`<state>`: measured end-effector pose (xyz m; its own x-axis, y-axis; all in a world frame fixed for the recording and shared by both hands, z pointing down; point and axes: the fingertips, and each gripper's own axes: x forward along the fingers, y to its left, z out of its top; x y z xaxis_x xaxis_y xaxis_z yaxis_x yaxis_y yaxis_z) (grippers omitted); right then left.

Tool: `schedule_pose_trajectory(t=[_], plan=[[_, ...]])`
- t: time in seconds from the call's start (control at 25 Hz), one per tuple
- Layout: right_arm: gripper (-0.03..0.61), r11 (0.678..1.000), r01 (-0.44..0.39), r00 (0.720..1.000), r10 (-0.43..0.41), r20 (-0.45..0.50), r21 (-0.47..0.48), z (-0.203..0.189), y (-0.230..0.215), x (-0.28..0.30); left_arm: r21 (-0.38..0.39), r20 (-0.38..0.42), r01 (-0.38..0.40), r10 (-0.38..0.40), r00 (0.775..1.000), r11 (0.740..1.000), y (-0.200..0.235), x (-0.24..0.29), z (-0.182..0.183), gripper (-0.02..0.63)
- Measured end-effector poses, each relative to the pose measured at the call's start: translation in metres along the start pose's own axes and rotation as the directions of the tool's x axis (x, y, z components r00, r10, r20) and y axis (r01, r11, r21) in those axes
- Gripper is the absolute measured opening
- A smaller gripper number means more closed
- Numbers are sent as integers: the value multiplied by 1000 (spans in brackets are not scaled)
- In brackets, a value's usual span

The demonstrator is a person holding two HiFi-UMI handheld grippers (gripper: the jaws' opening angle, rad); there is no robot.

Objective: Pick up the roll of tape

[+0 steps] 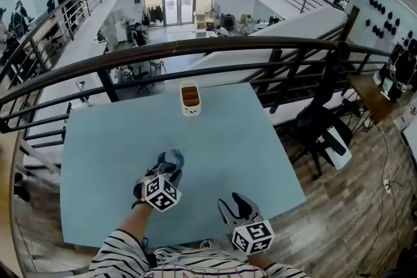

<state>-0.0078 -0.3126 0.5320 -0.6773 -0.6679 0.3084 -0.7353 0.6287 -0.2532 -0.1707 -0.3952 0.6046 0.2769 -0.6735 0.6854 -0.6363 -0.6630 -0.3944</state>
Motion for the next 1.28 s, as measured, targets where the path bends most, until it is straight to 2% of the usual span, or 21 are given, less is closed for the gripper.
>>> schedule_pose_trajectory(t=[0.16,0.44,0.64,0.8,0.88,0.96,1.0,1.28], plan=[[196,999,-27,1000,27,9,-22,1,8,4,-77,70,-75,80,994,994,-2,-34,3,60],[196,997,-62,998,63,18,-50,1,22,9,-183,151,-146,174,973,972,-16,-88,1,60],[196,994,-85,996,86,24,-67,6,31,16,-261,173,-182,232,957,948,-26,-119,-5,60],[193,991,-93,995,96,28,-93,9,37,19,-292,168,-199,255,952,935,-40,-138,-16,60],[157,990,-97,994,100,32,-107,11,40,20,-314,160,-210,269,950,926,-46,-147,-24,60],[82,987,-98,994,104,37,-125,13,42,21,-335,153,-221,285,946,916,-49,-154,-30,60],[64,986,-99,994,105,38,-133,13,43,23,-346,152,-225,291,945,911,-50,-158,-33,60],[28,982,-70,997,71,1,-176,6,39,34,-407,156,-257,344,926,876,-54,-179,-40,60]])
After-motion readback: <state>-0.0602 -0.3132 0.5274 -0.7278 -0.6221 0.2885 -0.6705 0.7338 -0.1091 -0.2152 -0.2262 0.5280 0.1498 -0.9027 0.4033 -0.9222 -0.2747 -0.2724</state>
